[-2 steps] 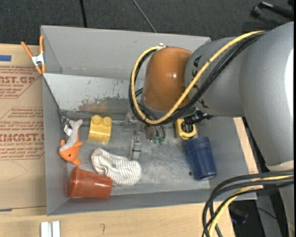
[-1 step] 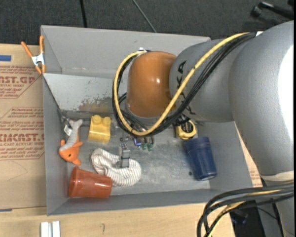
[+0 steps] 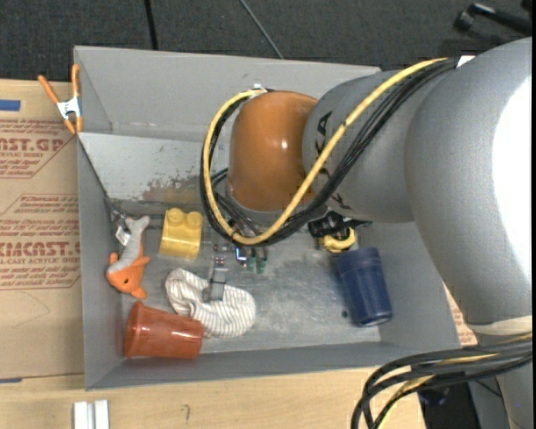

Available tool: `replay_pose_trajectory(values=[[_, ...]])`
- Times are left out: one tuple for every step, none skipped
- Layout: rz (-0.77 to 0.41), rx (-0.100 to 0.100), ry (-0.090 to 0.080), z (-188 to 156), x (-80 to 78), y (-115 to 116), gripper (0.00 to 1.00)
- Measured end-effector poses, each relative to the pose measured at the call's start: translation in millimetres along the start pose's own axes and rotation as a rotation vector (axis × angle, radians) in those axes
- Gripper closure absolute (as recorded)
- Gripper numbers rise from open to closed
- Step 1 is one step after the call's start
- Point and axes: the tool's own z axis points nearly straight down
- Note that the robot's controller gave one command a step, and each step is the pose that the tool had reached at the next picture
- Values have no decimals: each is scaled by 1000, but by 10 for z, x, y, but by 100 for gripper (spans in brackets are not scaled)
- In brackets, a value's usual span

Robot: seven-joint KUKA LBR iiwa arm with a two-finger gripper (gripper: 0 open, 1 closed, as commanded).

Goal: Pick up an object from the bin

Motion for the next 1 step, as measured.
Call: replay_pose_trajectory(values=[[-45, 2, -1, 668, 61, -135, 0]])
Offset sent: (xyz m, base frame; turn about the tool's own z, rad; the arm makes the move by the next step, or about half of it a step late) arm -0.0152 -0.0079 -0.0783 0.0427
